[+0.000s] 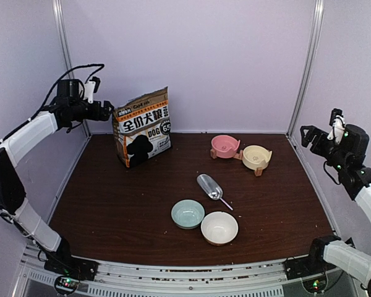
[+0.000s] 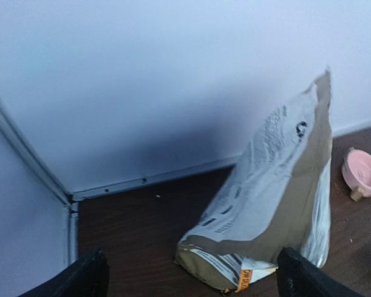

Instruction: Serve the pet food

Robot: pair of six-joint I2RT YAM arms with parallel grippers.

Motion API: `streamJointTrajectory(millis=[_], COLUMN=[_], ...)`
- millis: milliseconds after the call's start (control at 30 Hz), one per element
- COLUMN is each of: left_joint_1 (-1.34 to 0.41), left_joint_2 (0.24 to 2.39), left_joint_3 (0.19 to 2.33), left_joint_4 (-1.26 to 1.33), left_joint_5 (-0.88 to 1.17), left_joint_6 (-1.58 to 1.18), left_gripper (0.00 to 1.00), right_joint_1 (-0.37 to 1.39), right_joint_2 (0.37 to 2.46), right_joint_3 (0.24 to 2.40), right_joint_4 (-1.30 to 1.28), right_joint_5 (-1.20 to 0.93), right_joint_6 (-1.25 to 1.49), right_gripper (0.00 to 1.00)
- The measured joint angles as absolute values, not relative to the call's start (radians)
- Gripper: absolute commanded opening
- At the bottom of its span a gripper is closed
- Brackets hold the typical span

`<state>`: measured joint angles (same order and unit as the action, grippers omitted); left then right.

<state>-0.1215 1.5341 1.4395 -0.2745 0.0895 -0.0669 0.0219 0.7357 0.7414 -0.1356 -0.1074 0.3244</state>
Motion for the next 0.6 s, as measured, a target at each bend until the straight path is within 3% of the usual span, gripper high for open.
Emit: streamJointTrajectory(millis=[167, 367, 467, 600], left_joint_1=[-0.171, -0.201, -0.226, -0.262], left_joint_2=[1.663, 1.756, 1.742, 1.735], left_joint_3=[1.53, 1.618, 1.594, 1.586], left_joint_4=[-0.377, -0.412, -0.393, -0.374], left_joint_5=[0.229, 0.236, 0.233, 0.197], left_joint_6=[0.043, 0.108, 0.121, 0.138], left_gripper=[0.98, 0.97, 0.72, 0.15], right_joint_1=[0.022, 0.022, 0.022, 0.022], right_joint_2=[0.744, 0.725, 0.725, 0.716], right_joint_3=[0.74, 0.693, 0.687, 0.683], right_joint_4=[-0.122, -0.042, -0.039, -0.038], right_joint_5=[-0.19, -0.276, -0.311, -0.321], right_joint_6=[0.324, 0.323, 0.321, 0.313], right_gripper=[1.0, 1.0, 1.0, 1.0])
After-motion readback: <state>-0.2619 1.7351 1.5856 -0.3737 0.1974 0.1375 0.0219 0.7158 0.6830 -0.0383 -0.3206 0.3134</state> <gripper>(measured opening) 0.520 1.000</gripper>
